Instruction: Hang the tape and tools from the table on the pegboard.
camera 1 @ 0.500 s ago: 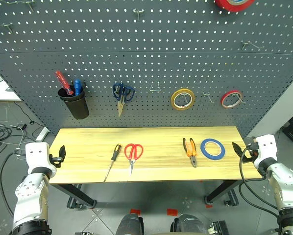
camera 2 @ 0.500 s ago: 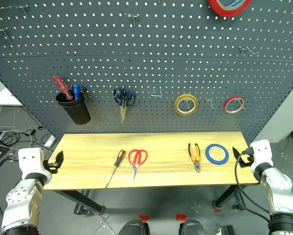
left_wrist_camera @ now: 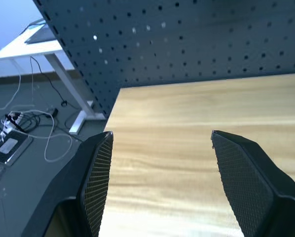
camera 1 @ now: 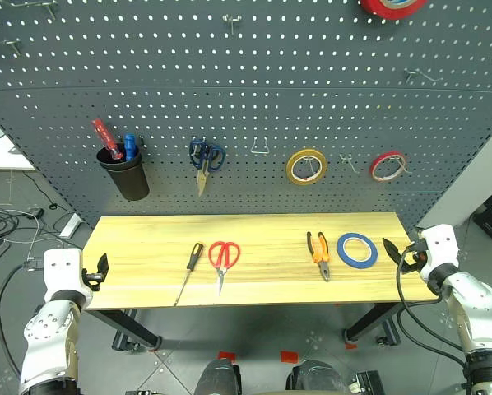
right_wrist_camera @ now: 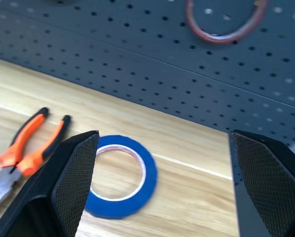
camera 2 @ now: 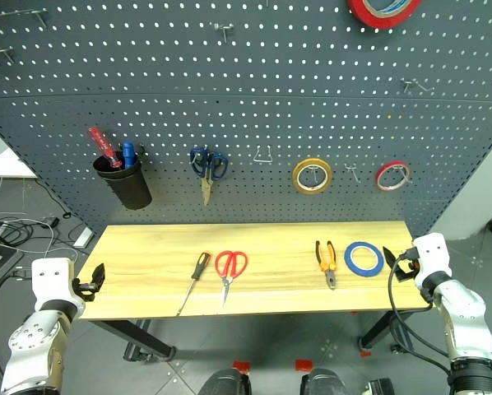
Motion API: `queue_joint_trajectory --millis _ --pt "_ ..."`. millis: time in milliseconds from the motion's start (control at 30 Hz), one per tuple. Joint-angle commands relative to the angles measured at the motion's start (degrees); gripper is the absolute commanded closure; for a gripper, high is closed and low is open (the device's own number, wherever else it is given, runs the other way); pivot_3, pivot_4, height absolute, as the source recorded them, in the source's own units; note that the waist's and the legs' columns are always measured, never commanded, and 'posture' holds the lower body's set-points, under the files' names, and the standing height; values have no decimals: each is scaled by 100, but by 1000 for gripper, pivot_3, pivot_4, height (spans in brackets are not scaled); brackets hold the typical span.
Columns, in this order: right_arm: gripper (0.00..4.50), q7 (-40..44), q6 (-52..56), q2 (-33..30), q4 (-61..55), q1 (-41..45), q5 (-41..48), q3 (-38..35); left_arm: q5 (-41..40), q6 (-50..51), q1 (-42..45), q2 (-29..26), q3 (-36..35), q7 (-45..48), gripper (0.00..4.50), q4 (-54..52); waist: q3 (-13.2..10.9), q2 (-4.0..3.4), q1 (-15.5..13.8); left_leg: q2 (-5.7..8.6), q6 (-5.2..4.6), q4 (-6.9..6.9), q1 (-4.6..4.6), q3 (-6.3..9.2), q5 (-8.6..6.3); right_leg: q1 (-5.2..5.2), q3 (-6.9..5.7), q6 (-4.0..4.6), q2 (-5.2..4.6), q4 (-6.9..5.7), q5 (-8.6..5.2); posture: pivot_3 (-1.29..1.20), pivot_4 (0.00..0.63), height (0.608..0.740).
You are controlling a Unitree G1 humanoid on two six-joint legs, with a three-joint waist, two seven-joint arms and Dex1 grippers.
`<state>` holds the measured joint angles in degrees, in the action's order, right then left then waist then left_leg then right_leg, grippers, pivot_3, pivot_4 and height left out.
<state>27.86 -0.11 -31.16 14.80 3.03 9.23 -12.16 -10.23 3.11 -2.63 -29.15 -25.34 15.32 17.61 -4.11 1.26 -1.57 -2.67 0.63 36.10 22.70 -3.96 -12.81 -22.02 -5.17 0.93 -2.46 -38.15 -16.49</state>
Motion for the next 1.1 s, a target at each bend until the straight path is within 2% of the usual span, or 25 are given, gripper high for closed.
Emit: queue_joint_trajectory --millis 33,133,233,333,533,733,867,1100 --pt "0 28 141 -80 -385 -45 -17 -22 -251 -124 -93 -35 -215 164 1147 -270 -2 0 0 0 0 0 0 0 0 0 0 0 0 0 0 89 80 740" --pt "0 52 589 -72 -791 -162 -30 92 -196 -48 -221 -20 -5 300 1147 -555 -27 2 2 0 0 0 0 0 0 0 0 0 -1 1 0 78 101 740" --pt "0 116 1144 -111 -1367 -316 -144 352 36 211 -311 -83 738 766 1147 -1270 -135 6 -12 -2 0 -1 -5 1 0 5 0 1 -4 1 0 67 135 740" --pt "0 191 1546 -160 -1798 -364 -176 526 77 497 -271 -116 1184 1018 1147 -1864 -229 -6 -30 4 0 1 -2 -1 0 3 -1 -3 -13 1 3 51 161 740" --pt "0 582 2013 -551 -2086 -44 -389 973 48 967 90 -406 2125 1957 1147 -2801 -589 5 17 1 0 -2 12 -7 1 -13 6 -3 -12 2 3 -13 255 740" --pt "0 1217 1964 -860 -1178 820 -582 1469 -333 1355 714 -722 2785 3059 1147 -3151 -960 7 54 0 -6 -6 22 -21 -2 -28 18 -3 -9 7 1 -30 318 740" --pt "0 1665 1875 -907 -63 1705 -851 1889 150 911 1207 -986 3341 3538 1147 -2997 -1178 5 57 1 -5 -5 27 -23 -2 -31 17 -4 -9 6 0 -12 349 740" --pt "0 2043 1304 -707 2228 3047 -1559 2625 290 814 1610 -864 3794 3811 1147 -3044 -1435 8 59 5 -1 -6 41 -32 -7 -39 16 -5 -16 14 -2 16 378 740"
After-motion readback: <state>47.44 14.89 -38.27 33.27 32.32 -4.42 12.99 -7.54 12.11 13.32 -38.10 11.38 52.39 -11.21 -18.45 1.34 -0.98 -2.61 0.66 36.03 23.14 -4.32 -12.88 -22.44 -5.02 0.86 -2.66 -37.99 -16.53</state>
